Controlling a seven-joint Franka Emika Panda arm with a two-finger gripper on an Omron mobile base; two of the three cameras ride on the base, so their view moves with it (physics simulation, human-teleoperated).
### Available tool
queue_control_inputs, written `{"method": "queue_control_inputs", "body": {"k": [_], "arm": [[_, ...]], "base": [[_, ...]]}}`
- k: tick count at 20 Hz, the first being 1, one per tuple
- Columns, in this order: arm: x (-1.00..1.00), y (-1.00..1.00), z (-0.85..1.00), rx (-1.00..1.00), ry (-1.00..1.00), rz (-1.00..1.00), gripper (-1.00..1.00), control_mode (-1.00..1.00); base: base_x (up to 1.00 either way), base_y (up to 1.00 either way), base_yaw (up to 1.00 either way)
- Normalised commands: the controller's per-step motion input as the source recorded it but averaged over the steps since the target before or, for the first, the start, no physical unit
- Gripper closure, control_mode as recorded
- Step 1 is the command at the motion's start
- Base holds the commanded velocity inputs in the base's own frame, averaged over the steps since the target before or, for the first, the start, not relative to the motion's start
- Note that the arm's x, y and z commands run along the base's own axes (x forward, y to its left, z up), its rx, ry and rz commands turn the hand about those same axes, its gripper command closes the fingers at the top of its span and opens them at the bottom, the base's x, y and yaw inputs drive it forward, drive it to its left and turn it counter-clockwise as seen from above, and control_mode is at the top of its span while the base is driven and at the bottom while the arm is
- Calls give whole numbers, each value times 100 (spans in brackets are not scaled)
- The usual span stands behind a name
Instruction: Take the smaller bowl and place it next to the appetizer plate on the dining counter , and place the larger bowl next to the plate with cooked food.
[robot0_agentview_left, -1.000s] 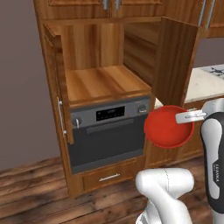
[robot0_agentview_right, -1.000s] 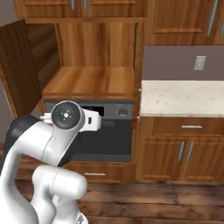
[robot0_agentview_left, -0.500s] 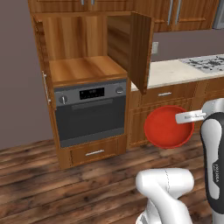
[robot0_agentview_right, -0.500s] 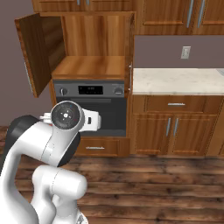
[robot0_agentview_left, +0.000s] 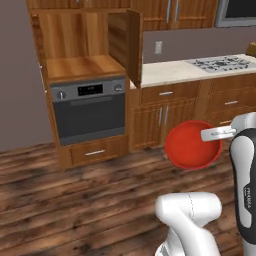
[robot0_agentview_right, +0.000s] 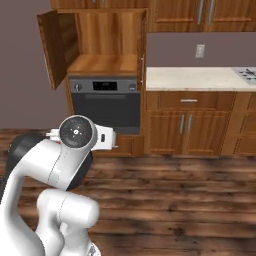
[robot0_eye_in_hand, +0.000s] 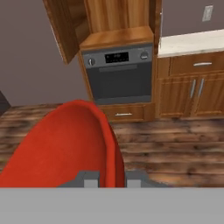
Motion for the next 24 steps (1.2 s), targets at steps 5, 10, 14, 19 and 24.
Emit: {"method": "queue_control_inputs", "body": {"k": [5, 10, 14, 19, 24], "arm": [[0, 0, 0, 0, 0, 0, 100, 100], [0, 0, 0, 0, 0, 0, 100, 100], [0, 0, 0, 0, 0, 0, 100, 100], [0, 0, 0, 0, 0, 0, 100, 100], [0, 0, 0, 0, 0, 0, 100, 100]], "base": [[-100, 0, 0], [-100, 0, 5], [-100, 0, 6], [-100, 0, 4], [-100, 0, 4]]}}
